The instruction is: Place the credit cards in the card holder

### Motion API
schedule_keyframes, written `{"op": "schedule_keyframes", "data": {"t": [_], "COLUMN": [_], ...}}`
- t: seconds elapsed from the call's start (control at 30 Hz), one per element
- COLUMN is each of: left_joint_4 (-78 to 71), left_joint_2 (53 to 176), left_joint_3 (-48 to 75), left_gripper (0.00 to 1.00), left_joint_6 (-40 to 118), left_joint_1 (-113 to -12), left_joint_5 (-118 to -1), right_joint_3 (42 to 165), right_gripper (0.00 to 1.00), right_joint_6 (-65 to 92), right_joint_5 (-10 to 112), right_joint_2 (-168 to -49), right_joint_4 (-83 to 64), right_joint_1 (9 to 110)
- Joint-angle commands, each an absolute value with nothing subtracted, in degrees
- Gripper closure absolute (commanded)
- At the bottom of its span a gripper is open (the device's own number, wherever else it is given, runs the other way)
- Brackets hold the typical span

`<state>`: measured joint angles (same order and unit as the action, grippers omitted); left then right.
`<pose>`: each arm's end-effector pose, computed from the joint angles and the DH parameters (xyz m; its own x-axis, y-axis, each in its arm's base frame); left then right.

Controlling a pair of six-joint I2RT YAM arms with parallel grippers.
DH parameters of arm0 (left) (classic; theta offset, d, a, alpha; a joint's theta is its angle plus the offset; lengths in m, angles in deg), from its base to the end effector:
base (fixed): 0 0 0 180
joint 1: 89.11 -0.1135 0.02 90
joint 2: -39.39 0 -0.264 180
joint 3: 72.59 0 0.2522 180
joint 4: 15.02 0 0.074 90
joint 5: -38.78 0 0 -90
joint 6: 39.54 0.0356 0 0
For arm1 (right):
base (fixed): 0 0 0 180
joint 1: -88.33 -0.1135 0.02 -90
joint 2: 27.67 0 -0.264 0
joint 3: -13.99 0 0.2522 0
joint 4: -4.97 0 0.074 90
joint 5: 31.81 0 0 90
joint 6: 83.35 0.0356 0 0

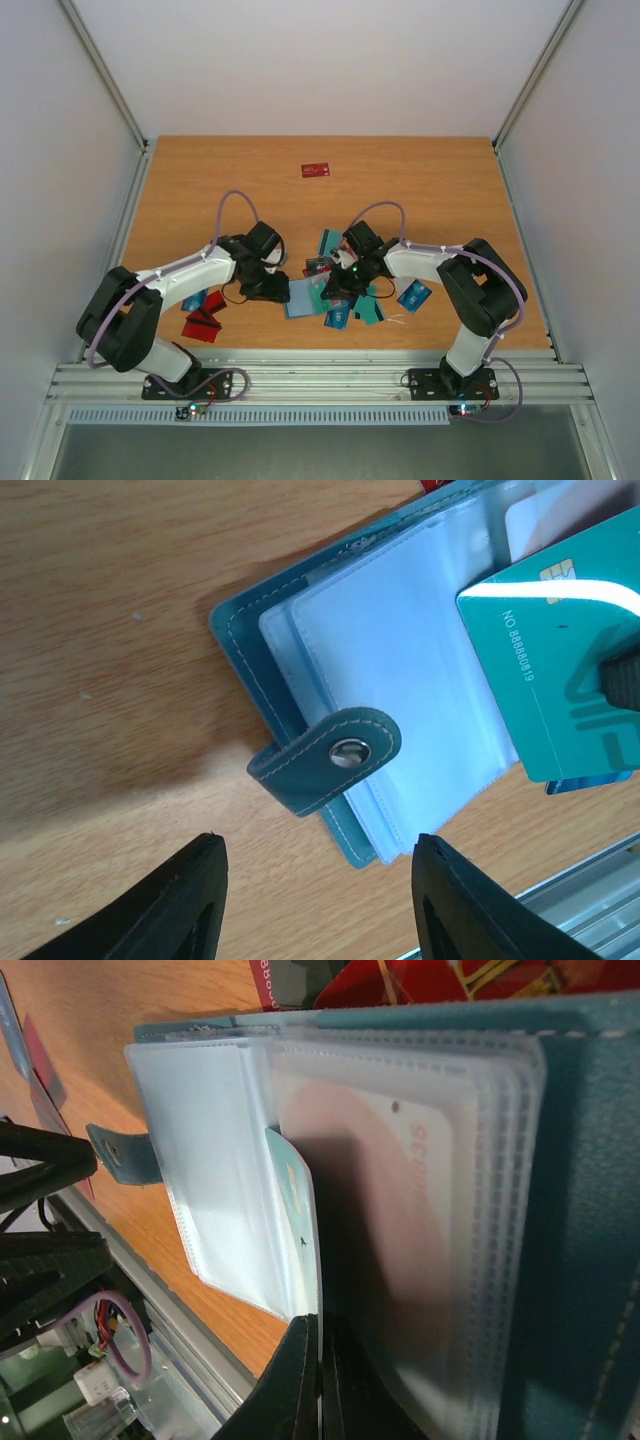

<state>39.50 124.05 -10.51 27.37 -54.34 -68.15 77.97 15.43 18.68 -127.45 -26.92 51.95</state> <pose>0.2014 -0.1525 0.1742 -0.9715 0.2177 -0.0940 0.2370 0.9068 -0.3487 0.2345 0.2009 0.1323 -0.8356 -0.4694 -0.2853 -0.5307 0.5561 0.6396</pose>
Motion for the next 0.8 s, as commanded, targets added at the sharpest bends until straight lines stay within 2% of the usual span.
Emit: {"op": "schedule_keyframes", "data": {"t": [0.0,0.13,0.43,0.77], "left_joint_4": [35.8,34.7,35.1,35.3], "left_joint_2": [125.7,128.2,133.8,136.0], "left_joint_3": [-10.9,-10.5,-9.5,-9.0], "left_gripper": [0.47,0.50,0.67,0.80], "left_joint_6": [28.9,28.7,27.8,28.2], "left_joint_1": [-54.0,-53.8,-53.7,-53.8], "left_joint_5": [-70.9,-70.7,-67.9,-66.7], "right_joint_3": [76.8,77.1,77.4,79.1], "right_gripper": [0.99,0.99,0.99,0.99], "right_joint_6": [15.8,15.6,14.6,14.3], "right_joint_5": [20.5,19.6,17.1,13.8], "right_joint_2": [-127.7,-127.9,-129.1,-131.3], "right_joint_4": [-26.8,-26.2,-24.6,-21.8], "right_joint_1": [51.7,51.7,51.6,51.6]}}
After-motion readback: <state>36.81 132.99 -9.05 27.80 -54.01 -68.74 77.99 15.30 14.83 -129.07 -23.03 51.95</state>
